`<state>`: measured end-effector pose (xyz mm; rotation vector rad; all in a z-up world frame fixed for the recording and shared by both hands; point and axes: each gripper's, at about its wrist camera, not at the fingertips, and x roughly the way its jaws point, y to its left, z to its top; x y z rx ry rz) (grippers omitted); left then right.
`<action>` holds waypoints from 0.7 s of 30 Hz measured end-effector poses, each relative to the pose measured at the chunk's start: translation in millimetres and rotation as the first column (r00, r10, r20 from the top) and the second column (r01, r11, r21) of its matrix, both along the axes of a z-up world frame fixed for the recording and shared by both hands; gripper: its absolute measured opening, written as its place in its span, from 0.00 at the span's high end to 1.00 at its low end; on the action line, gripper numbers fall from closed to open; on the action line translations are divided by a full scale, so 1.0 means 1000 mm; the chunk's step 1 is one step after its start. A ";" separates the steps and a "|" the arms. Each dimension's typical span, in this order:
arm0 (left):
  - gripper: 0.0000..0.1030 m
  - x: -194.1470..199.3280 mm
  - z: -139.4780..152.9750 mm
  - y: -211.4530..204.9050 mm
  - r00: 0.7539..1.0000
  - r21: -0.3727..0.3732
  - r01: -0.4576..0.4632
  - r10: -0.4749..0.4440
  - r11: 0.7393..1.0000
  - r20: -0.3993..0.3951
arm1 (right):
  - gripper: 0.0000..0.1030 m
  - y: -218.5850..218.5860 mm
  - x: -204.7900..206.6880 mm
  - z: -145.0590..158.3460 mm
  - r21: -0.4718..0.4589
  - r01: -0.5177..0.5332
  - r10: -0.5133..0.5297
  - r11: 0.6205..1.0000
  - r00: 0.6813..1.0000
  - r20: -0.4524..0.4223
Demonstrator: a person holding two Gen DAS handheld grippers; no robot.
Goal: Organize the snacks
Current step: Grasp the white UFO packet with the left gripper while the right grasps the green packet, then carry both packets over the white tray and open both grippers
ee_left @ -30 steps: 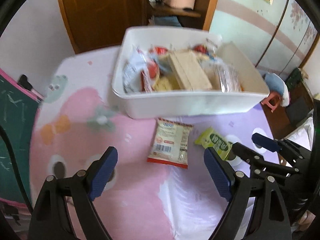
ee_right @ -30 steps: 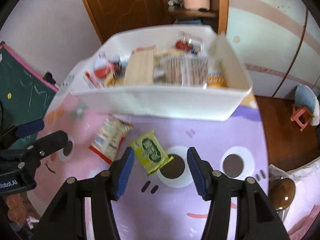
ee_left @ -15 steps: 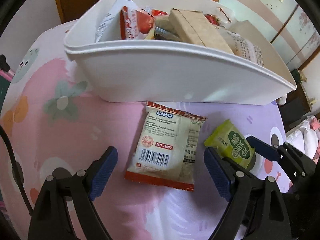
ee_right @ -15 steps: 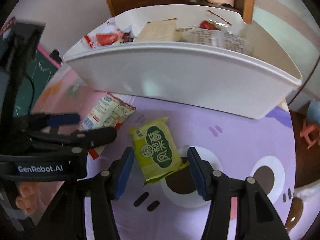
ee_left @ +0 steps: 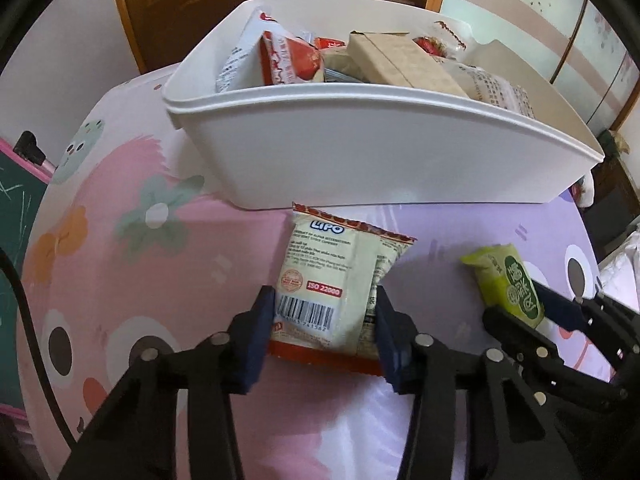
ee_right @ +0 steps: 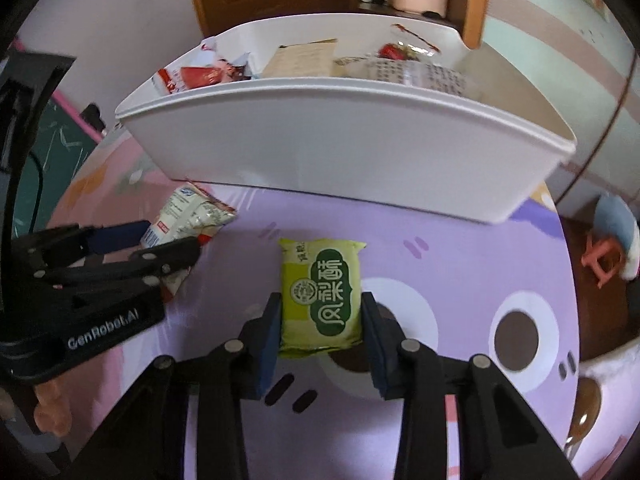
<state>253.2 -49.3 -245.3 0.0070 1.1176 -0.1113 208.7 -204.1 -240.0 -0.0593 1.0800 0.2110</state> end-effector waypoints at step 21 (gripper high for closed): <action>0.57 -0.029 0.139 0.006 0.999 -0.084 0.030 -0.029 0.996 0.021 | 0.64 -0.019 -0.004 0.112 0.185 0.049 -0.047 0.982 0.999 -0.017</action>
